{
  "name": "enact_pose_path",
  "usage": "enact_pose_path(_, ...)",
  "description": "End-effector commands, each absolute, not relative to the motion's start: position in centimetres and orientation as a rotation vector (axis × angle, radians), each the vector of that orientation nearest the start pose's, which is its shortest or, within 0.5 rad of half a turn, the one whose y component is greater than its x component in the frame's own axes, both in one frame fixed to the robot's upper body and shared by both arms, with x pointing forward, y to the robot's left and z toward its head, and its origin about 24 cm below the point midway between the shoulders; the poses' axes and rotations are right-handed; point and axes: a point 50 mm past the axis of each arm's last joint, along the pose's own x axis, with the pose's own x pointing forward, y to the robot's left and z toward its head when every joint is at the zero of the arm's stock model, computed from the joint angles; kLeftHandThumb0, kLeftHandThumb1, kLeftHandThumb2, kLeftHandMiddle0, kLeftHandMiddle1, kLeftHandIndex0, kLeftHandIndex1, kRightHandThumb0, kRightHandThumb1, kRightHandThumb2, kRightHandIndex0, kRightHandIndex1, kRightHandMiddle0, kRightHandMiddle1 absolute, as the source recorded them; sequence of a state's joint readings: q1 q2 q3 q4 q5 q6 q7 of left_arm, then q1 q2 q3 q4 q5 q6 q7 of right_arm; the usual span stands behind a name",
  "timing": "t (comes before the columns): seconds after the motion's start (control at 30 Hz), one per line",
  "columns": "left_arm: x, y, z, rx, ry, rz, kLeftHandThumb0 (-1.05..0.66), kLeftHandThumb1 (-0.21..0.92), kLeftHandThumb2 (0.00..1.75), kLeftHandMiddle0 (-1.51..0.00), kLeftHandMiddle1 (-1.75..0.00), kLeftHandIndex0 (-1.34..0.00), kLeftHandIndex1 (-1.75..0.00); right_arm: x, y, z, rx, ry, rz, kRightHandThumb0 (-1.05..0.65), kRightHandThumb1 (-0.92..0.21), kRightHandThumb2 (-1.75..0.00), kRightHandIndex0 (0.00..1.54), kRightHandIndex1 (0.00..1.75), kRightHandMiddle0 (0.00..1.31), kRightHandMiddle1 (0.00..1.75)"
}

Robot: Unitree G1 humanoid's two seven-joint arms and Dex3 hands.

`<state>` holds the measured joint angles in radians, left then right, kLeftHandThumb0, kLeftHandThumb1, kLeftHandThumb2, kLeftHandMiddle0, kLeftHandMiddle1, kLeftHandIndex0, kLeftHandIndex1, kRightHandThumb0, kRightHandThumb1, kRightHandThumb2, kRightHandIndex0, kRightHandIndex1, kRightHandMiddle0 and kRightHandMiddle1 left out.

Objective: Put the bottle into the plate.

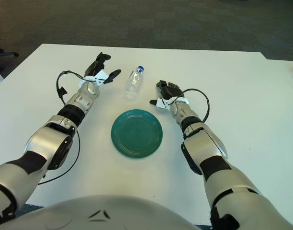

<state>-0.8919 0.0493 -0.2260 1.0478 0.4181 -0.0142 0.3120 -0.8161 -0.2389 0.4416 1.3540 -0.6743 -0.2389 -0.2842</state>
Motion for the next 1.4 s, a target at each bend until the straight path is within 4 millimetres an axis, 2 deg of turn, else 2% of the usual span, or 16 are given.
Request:
enact_pose_path(0.0, 39.0, 8.2, 9.0, 0.765, -0.034, -0.044, -1.04, 0.92, 0.38, -0.36, 0.00, -0.05, -0.81, 34.0, -16.9, -1.2, -1.245, 0.228, 0.284, -0.72, -0.92, -0.28, 0.50, 0.01, 0.00, 0.79)
enact_pose_path(0.17, 39.2, 6.5, 9.4, 0.801, -0.027, -0.083, -1.04, 0.92, 0.39, -0.36, 0.00, -0.04, -0.81, 33.4, -17.5, -1.8, -1.219, 0.244, 0.259, -0.73, -0.92, -0.31, 0.50, 0.00, 0.00, 0.79)
enact_pose_path(0.7, 39.3, 4.5, 9.5, 0.927, 0.014, -0.188, -1.05, 0.92, 0.51, -0.34, 0.00, 0.00, -0.79, 33.3, -16.1, -2.1, -1.166, 0.235, 0.260, -0.74, -0.92, -0.32, 0.53, 0.02, 0.00, 0.81)
enact_pose_path(1.03, 38.9, 3.2, 9.1, 0.951, 0.015, -0.219, -1.05, 0.92, 0.53, -0.36, -0.01, 0.00, -0.78, 33.3, -15.4, -2.1, -1.155, 0.218, 0.258, -0.73, -0.92, -0.32, 0.55, 0.03, 0.00, 0.82)
enact_pose_path(1.17, 38.5, 1.9, 9.3, 0.956, 0.001, -0.242, -1.05, 0.92, 0.52, -0.36, -0.01, 0.00, -0.77, 33.3, -15.4, -2.2, -1.151, 0.222, 0.254, -0.73, -0.92, -0.31, 0.56, 0.03, 0.00, 0.81)
enact_pose_path(1.37, 38.5, 1.3, 9.7, 0.968, -0.008, -0.253, -1.05, 0.92, 0.51, -0.36, -0.01, 0.00, -0.77, 33.0, -15.4, -2.5, -1.147, 0.238, 0.257, -0.73, -0.92, -0.31, 0.55, 0.03, 0.00, 0.80)
